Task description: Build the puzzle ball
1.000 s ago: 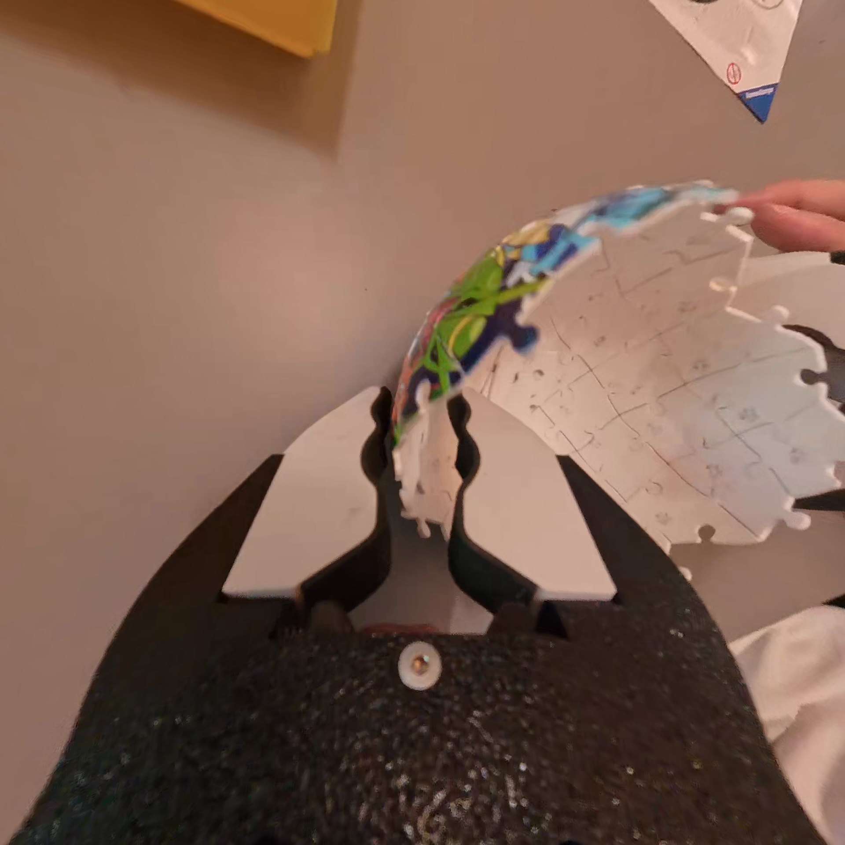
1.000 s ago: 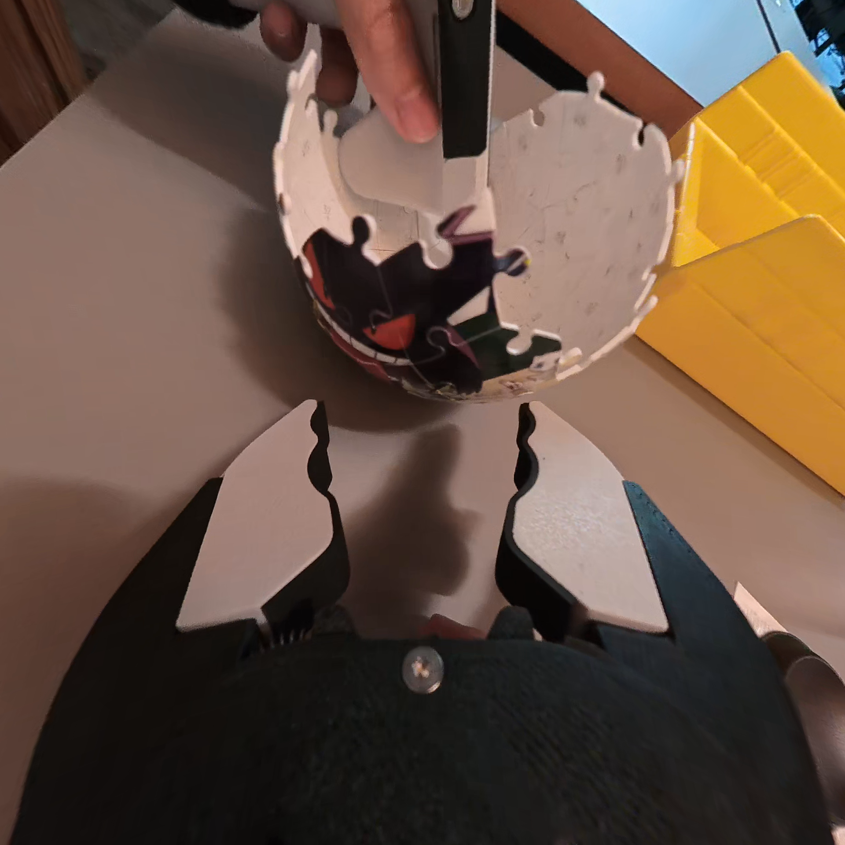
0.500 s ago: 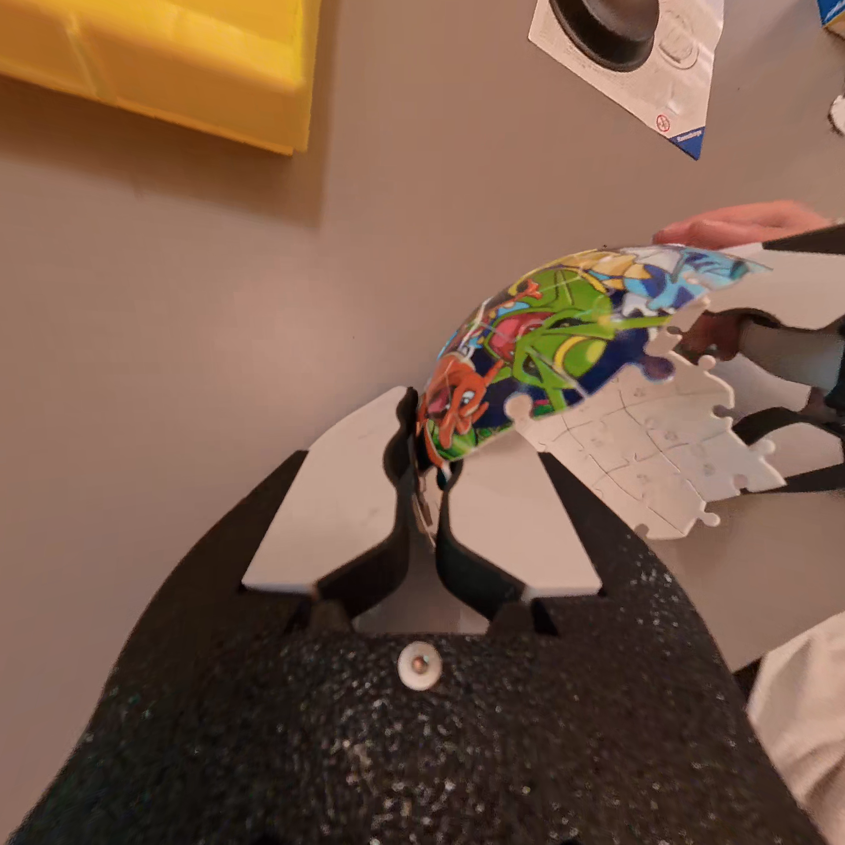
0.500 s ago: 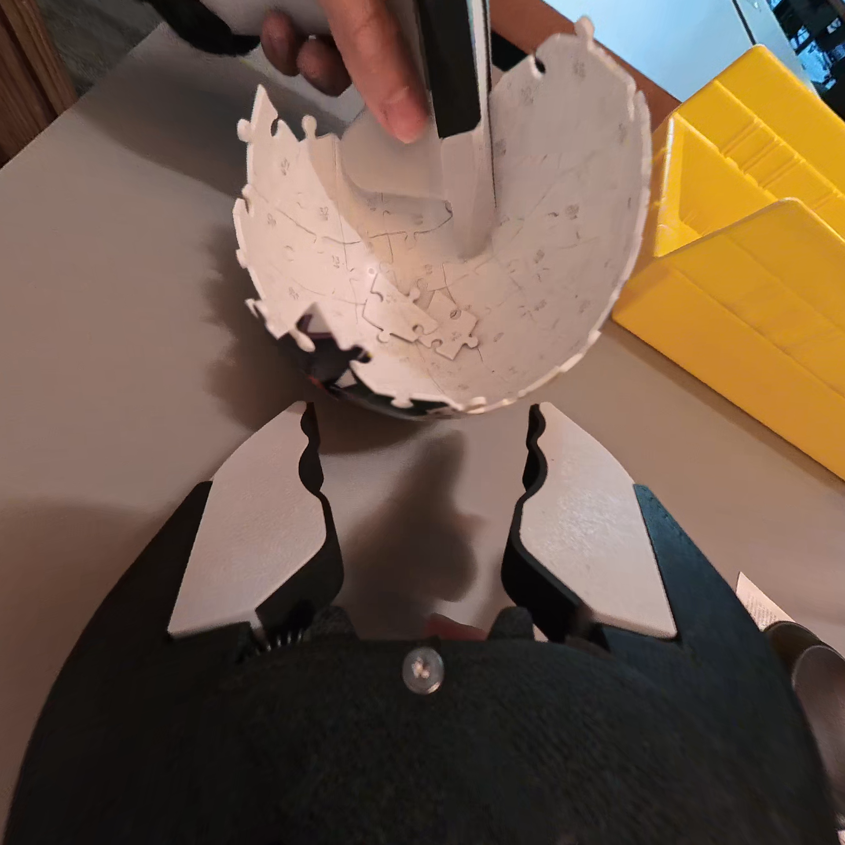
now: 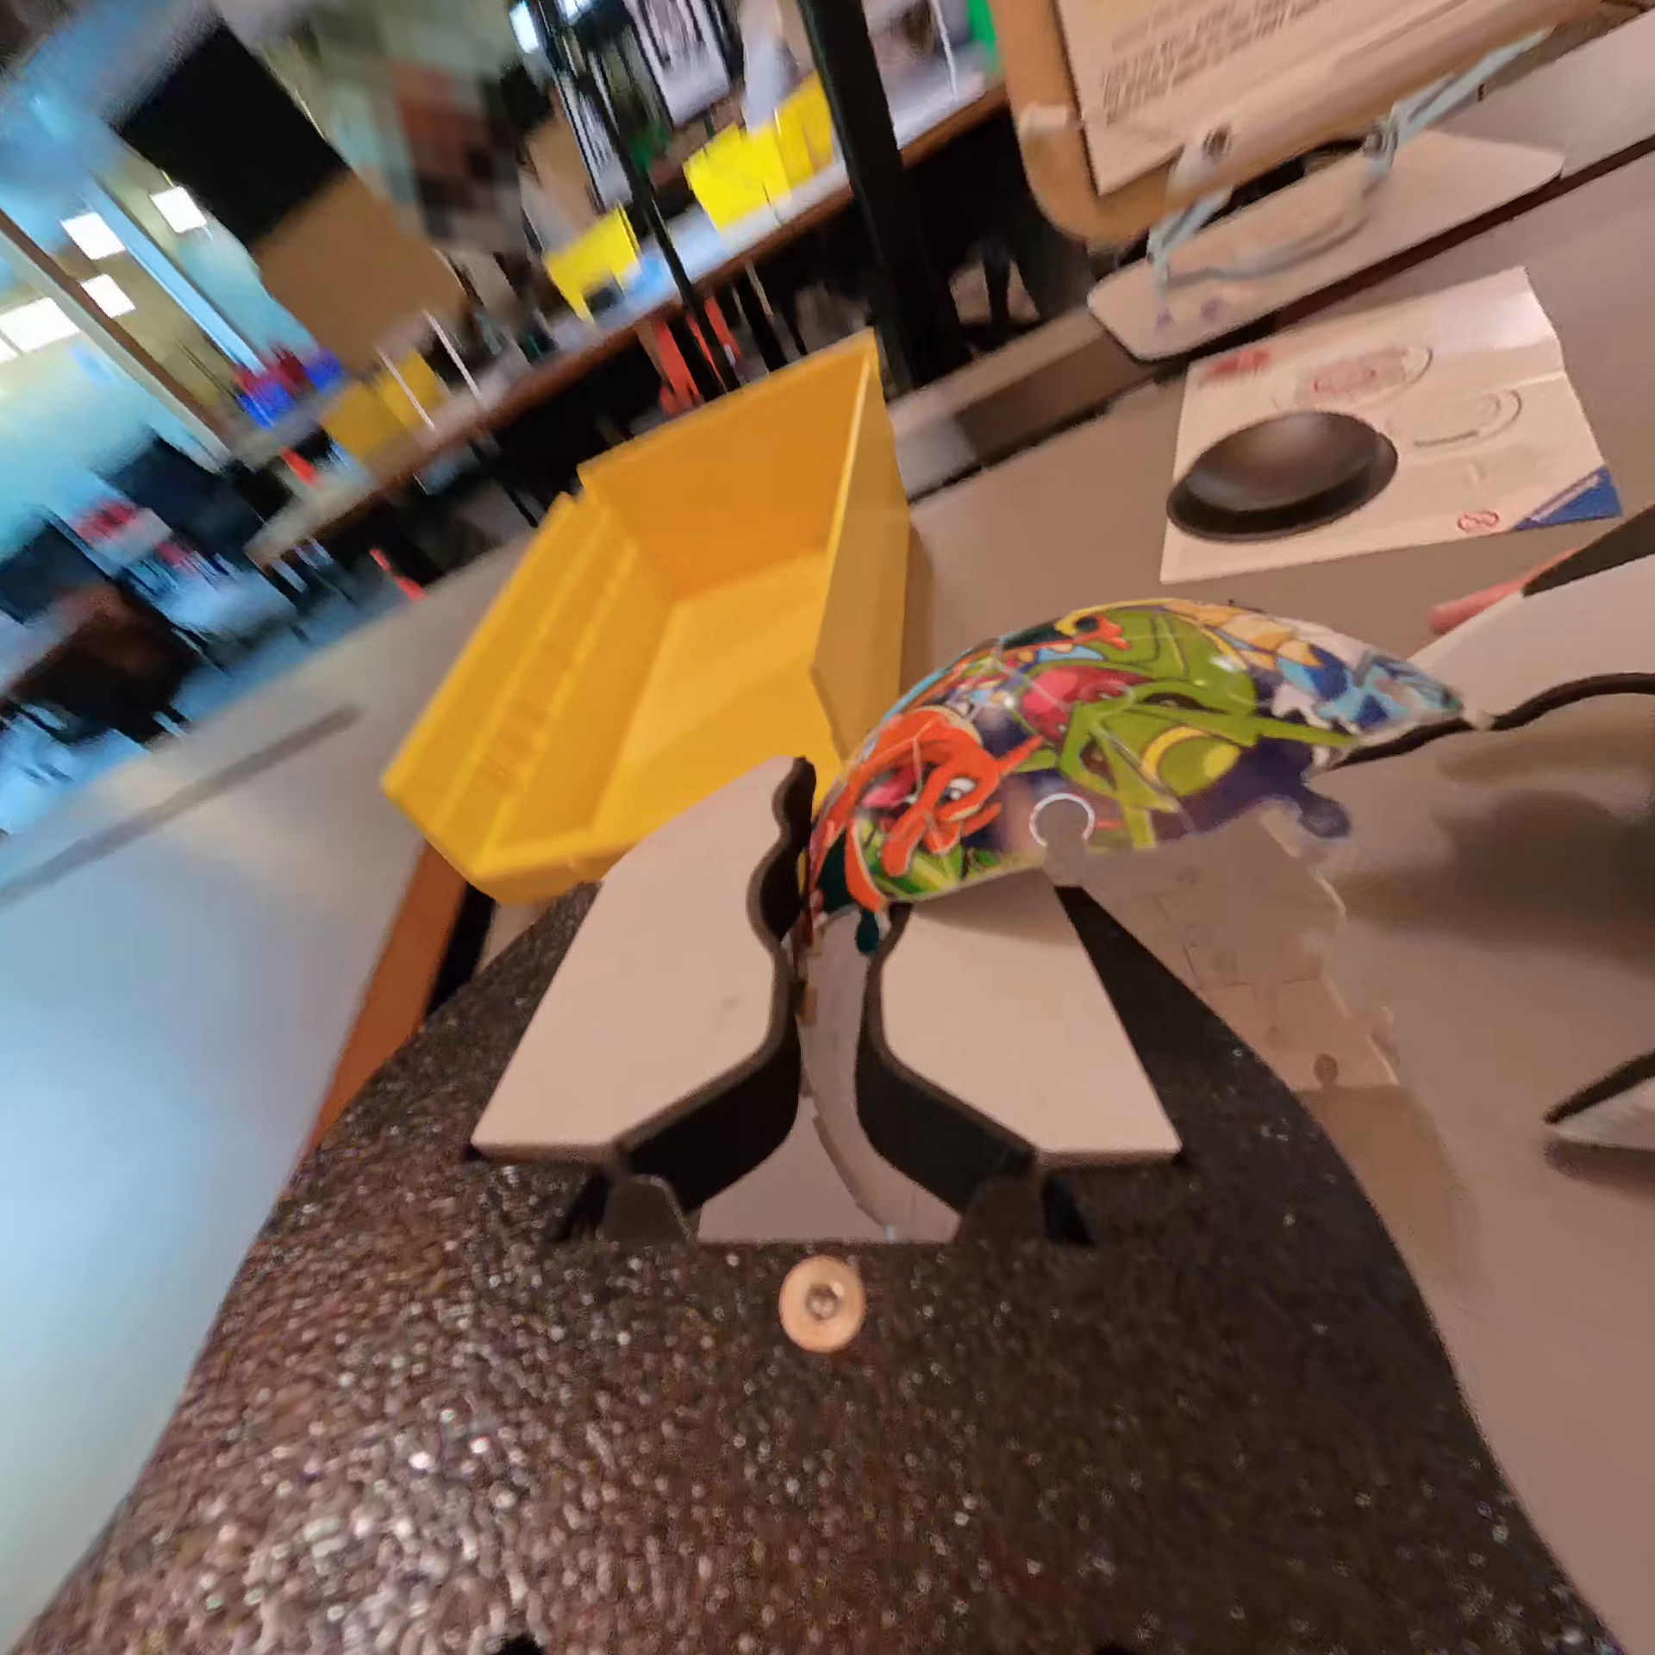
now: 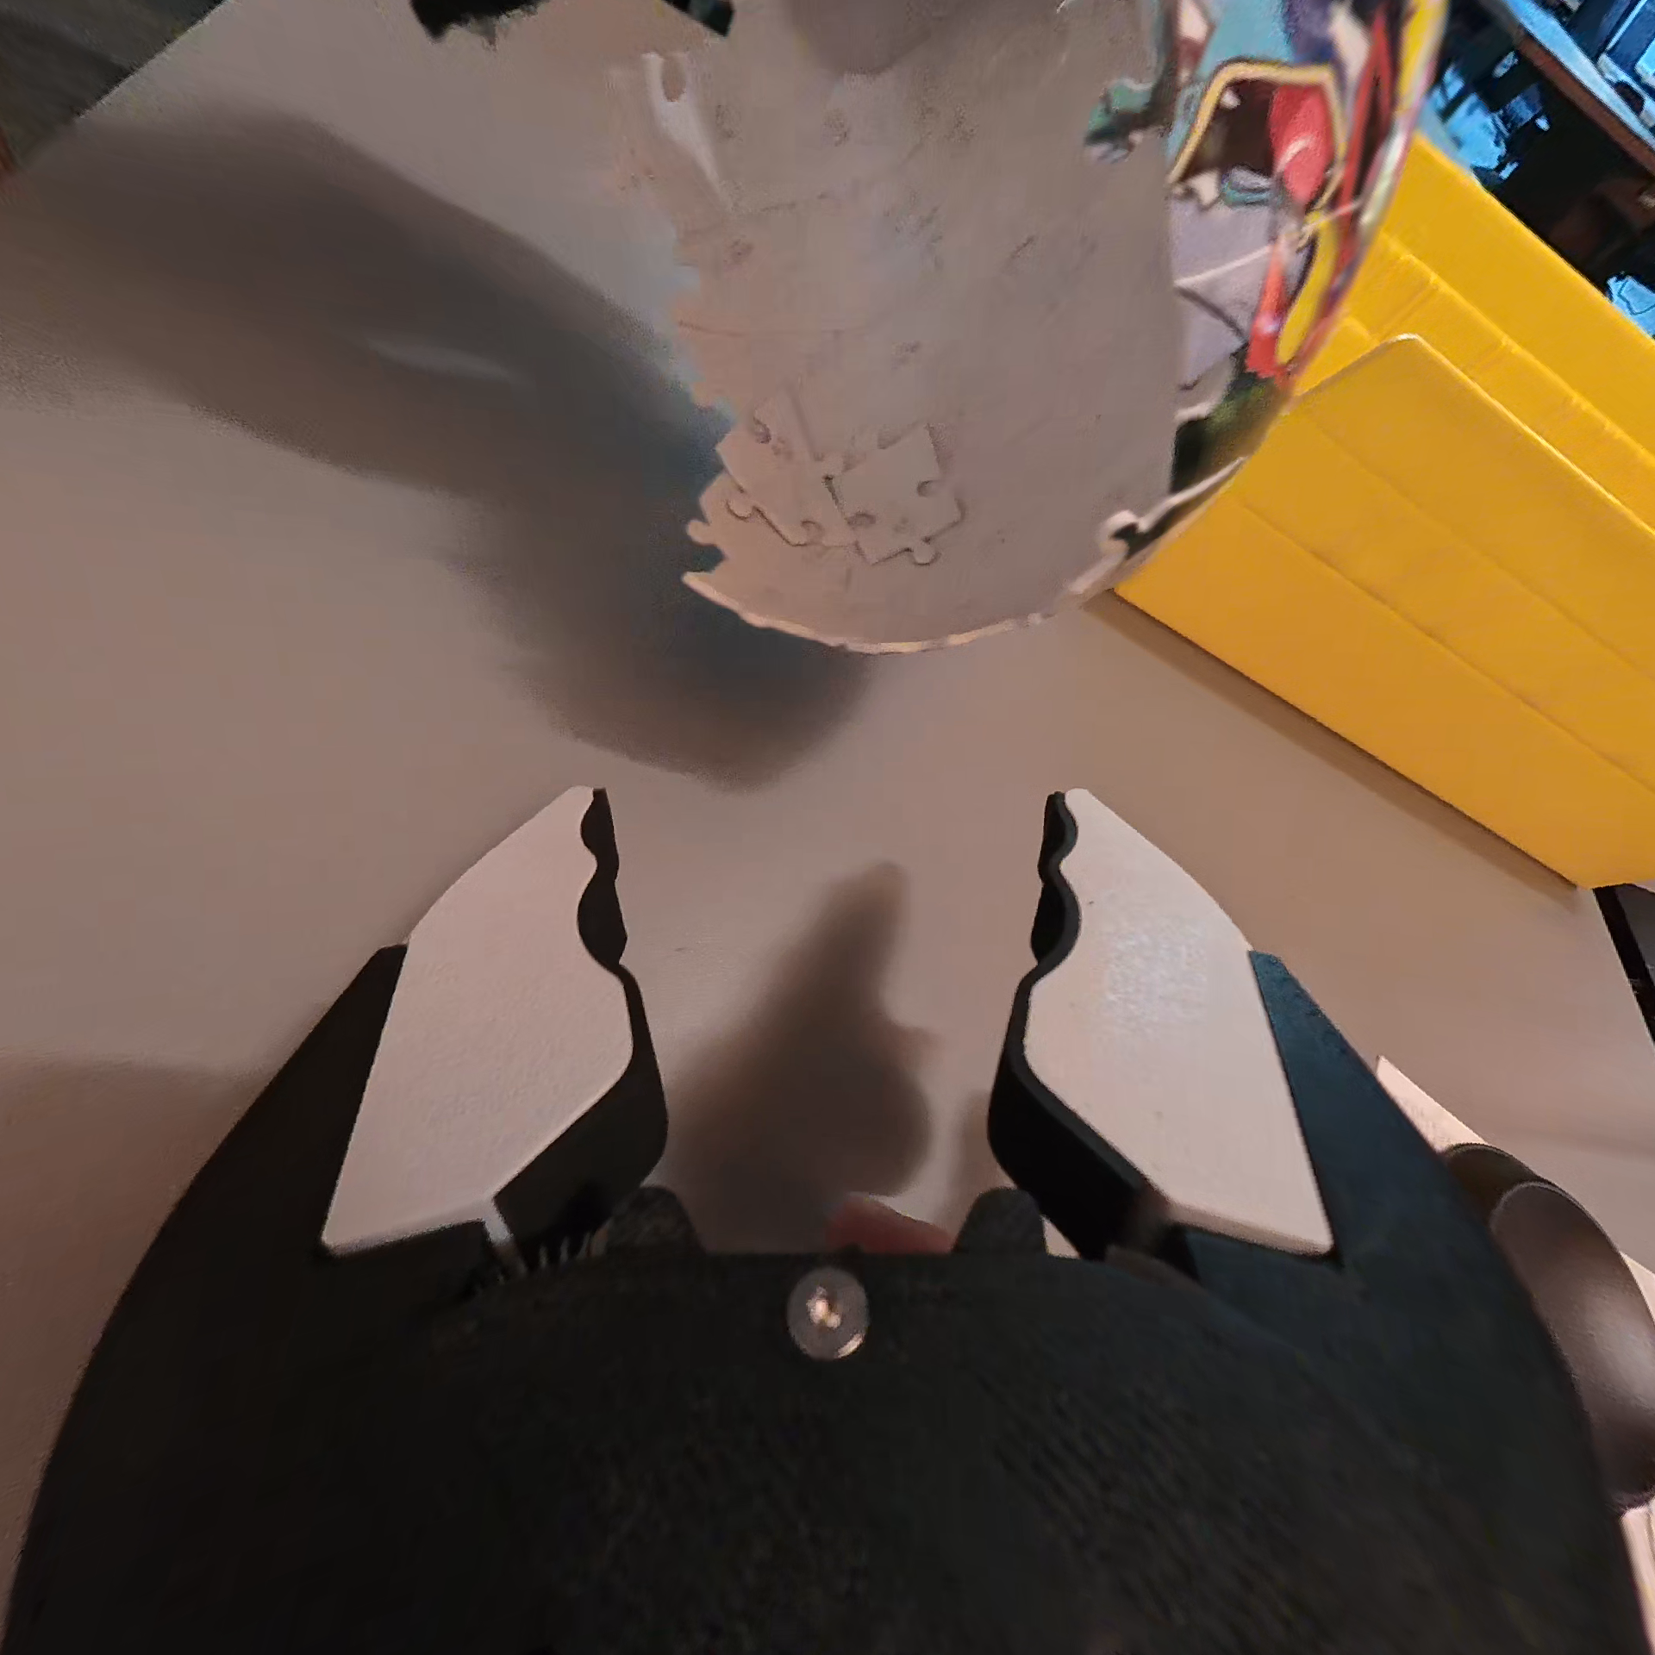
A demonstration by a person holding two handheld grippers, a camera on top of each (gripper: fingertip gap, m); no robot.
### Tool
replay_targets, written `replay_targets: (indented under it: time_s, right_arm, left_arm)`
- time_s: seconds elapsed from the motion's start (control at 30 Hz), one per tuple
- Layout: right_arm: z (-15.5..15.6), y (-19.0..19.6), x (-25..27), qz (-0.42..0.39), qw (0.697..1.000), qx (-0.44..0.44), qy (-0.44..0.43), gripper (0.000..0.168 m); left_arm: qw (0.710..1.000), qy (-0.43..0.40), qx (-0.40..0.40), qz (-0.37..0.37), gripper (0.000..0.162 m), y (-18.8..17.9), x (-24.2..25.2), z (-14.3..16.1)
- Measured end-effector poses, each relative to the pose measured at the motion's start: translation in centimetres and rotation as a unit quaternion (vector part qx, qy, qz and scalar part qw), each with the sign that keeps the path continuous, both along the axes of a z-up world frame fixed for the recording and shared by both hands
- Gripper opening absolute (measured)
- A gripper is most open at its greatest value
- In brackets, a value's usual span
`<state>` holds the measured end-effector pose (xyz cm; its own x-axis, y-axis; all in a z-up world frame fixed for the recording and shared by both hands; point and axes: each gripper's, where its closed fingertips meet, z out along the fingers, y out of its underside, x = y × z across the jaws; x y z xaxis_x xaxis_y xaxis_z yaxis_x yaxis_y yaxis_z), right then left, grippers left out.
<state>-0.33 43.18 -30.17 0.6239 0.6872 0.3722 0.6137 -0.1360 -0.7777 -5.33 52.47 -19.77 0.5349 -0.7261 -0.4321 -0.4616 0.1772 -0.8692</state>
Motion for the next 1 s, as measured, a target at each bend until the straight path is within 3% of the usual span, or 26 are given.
replay_targets:
  time_s: [0.03, 0.2, 0.33, 0.47, 0.57, 0.67, 0.77, 1.0]
  right_arm:
    - [0.0, 0.1, 0.0, -0.002, 1.0, 0.003, -0.001, 0.091]
    - [0.1, 0.3, 0.3, -0.011, 1.0, 0.01, -0.002, 0.091]
    - [0.1, 0.3, 0.3, -0.013, 1.0, 0.008, -0.002, 0.091]
    - [0.3, 0.4, 0.5, -0.015, 1.0, 0.01, -0.001, 0.092]
    - [0.8, 0.6, 0.6, -0.016, 1.0, 0.021, 0.004, 0.092]
    - [0.5, 0.7, 1.2, -0.021, 1.0, 0.018, -0.006, 0.094]
    - [0.5, 0.6, 1.5, -0.022, 1.0, 0.01, -0.003, 0.094]
    - [1.8, 0.6, 1.9, -0.026, 0.999, 0.013, 0.027, 0.092]
  left_arm:
    - [0.999, -0.004, 0.041, -0.001, 0.008, -0.3, 0.2, 0.8]
    - [0.978, 0.032, 0.205, 0.009, 0.008, -1.6, 1.2, 2.7]
    - [0.982, 0.06, 0.176, 0.036, 0.008, -1.2, 1.7, 1.2]
    - [0.992, -0.004, 0.102, 0.081, 0.008, -0.7, 1.2, 1.6]
    - [0.974, 0.006, 0.22, 0.052, 0.008, -2.1, 1.8, 3.6]
    - [0.962, 0.028, 0.268, 0.037, 0.008, -3.0, 2.5, 3.6]
    - [0.967, 0.04, 0.247, 0.036, 0.008, -2.9, 3.1, 2.5]
    - [0.994, -0.008, 0.074, 0.084, 0.009, -1.0, 2.2, 0.2]
